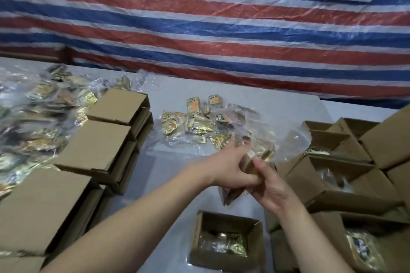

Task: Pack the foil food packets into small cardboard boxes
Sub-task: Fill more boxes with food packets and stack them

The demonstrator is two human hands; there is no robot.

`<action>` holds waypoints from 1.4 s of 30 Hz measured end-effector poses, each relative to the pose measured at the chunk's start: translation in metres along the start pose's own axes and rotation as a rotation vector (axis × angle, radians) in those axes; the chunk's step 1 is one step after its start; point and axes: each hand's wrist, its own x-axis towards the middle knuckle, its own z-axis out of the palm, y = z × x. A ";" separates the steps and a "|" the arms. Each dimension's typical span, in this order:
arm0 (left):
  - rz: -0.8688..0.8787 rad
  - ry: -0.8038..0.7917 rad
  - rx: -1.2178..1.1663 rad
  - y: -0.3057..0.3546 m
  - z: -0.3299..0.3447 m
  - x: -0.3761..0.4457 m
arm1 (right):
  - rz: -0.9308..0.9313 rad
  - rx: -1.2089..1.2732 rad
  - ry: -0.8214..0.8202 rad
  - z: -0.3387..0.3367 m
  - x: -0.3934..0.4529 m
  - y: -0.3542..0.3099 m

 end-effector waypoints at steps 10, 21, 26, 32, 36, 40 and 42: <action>-0.392 0.098 -0.151 -0.092 0.084 -0.073 | -0.041 -0.039 0.352 -0.033 -0.052 0.056; -0.432 0.149 -0.352 -0.142 0.159 -0.103 | 0.141 -0.966 0.051 -0.025 -0.049 0.085; -0.421 0.197 -0.267 -0.146 0.159 -0.104 | 0.028 -0.944 0.180 -0.035 -0.040 0.088; -0.437 0.212 -0.410 -0.153 0.161 -0.102 | 0.006 -1.339 -0.072 -0.034 -0.038 0.085; -0.427 0.182 -0.556 -0.160 0.161 -0.102 | 0.056 -1.706 -0.365 -0.024 -0.039 0.087; -0.414 0.148 -0.466 -0.155 0.165 -0.102 | 0.337 -1.612 -0.441 -0.027 -0.045 0.098; -0.412 0.160 -0.439 -0.154 0.169 -0.101 | 0.438 -1.548 -0.445 -0.029 -0.041 0.108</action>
